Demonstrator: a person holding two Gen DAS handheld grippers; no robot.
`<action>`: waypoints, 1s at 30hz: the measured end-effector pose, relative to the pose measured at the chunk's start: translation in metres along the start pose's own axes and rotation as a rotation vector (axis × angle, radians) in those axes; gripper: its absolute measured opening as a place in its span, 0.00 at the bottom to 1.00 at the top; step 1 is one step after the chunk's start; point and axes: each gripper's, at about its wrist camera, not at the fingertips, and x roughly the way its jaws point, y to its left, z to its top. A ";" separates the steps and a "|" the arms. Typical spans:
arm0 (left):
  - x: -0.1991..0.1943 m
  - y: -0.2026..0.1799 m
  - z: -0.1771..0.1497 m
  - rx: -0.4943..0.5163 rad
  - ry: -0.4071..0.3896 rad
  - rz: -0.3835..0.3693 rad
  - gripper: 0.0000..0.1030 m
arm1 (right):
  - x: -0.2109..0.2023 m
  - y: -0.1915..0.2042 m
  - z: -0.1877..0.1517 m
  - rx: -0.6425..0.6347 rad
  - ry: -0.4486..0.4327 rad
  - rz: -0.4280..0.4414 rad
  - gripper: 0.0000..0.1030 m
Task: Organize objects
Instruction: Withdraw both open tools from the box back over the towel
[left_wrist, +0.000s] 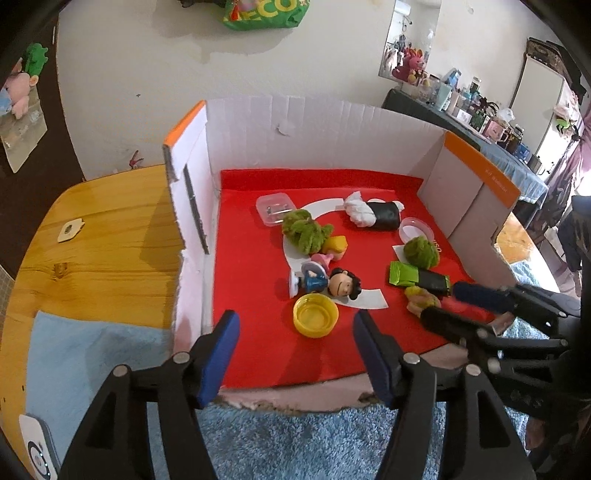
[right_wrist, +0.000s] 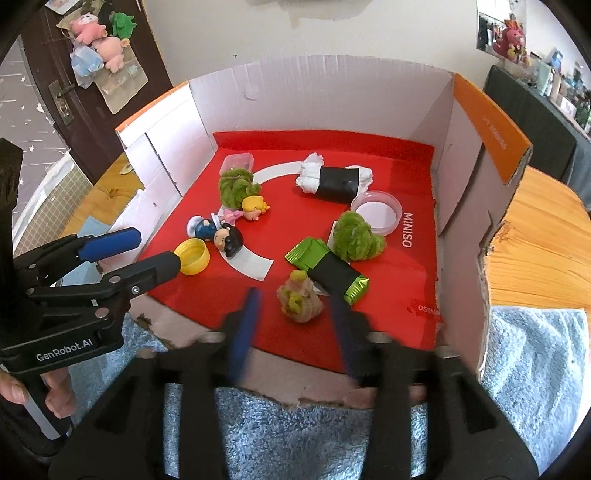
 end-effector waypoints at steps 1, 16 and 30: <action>-0.002 0.000 -0.001 0.000 -0.003 0.002 0.64 | -0.002 0.001 0.000 -0.002 -0.009 -0.005 0.61; -0.032 0.004 -0.015 -0.010 -0.053 0.043 0.78 | -0.035 0.009 -0.013 0.000 -0.066 -0.041 0.68; -0.058 -0.006 -0.041 0.017 -0.095 0.078 1.00 | -0.072 0.014 -0.048 0.022 -0.126 -0.070 0.79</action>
